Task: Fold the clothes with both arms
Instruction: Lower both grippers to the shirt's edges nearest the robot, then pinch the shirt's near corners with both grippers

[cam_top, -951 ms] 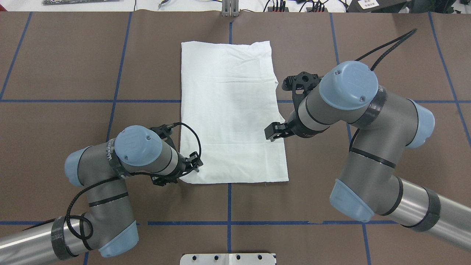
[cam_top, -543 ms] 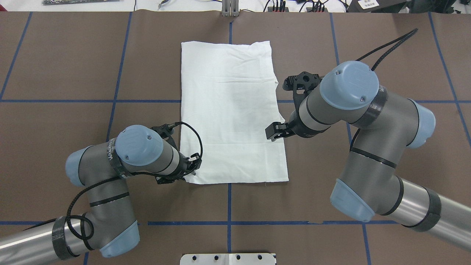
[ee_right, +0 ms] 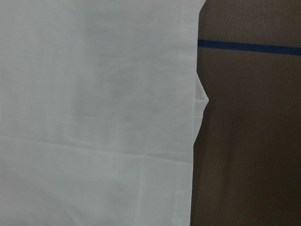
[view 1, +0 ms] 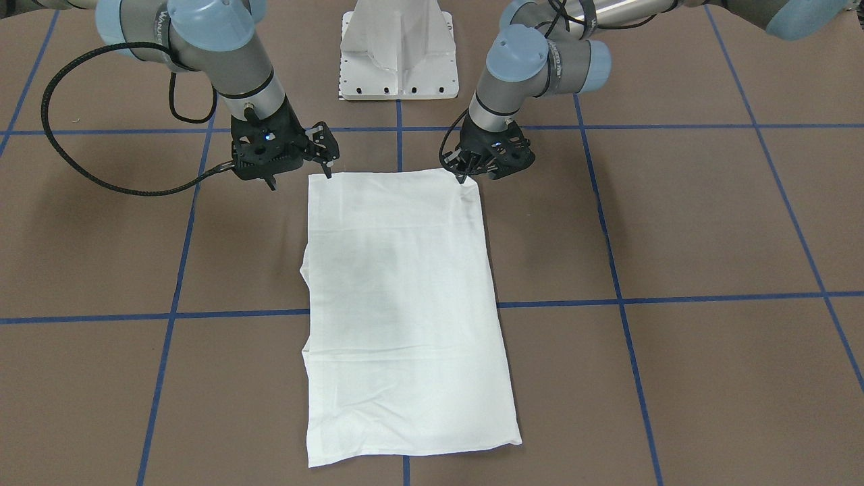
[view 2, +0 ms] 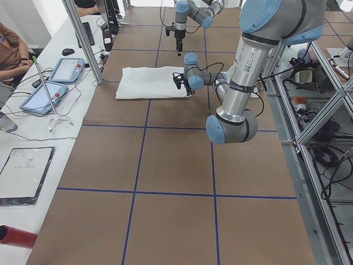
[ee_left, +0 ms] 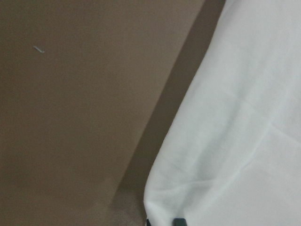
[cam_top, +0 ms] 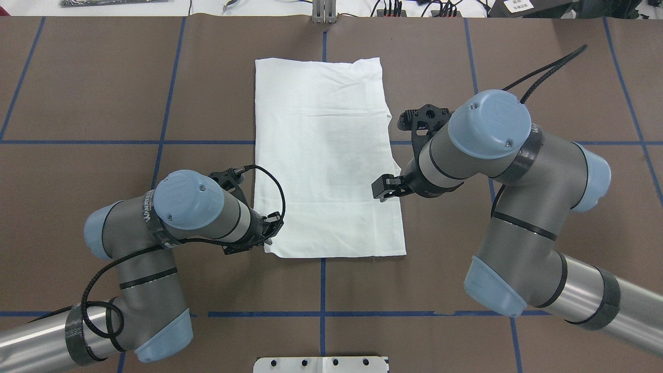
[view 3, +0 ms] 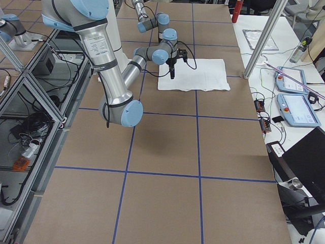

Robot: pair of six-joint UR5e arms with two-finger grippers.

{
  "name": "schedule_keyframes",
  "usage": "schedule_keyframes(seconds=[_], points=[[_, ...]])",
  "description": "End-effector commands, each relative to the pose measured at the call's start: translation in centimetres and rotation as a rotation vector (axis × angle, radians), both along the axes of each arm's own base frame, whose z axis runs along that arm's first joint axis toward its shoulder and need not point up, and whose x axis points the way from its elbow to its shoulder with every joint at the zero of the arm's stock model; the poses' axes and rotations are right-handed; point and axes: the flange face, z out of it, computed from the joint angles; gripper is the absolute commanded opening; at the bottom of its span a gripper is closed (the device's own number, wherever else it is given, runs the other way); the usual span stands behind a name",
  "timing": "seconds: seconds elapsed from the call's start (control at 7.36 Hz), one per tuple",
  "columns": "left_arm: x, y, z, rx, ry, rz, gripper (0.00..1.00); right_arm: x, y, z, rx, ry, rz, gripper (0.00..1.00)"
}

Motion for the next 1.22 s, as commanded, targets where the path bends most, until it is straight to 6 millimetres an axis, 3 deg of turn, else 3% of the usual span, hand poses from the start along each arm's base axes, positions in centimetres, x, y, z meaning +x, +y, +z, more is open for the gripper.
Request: schedule_keyframes(seconds=[0.0,0.41,0.54,0.68,0.82,1.09], points=[[-0.6,0.0,-0.5,0.005,0.011,-0.003,0.0,-2.7,3.2,-0.2,-0.167,-0.011,0.08,1.0],[-0.5,0.1,-0.6,0.006,0.014,-0.002,0.0,-7.3,8.0,0.4,-0.391,0.014,0.29,1.0],[-0.5,0.1,-0.8,0.006,0.016,0.0,0.0,-8.0,8.5,0.5,-0.509,0.014,0.383,1.0],[-0.5,0.1,-0.8,0.007,0.015,-0.002,0.0,-8.4,8.3,0.7,-0.528,0.021,0.422,1.0],[-0.5,0.1,-0.8,0.006,0.016,0.0,0.0,-9.8,7.9,2.2,-0.54,0.052,0.473,1.0],[-0.5,0.0,-0.9,0.007,0.017,-0.003,0.0,-12.3,7.0,2.6,-0.537,0.081,0.489,1.0]])
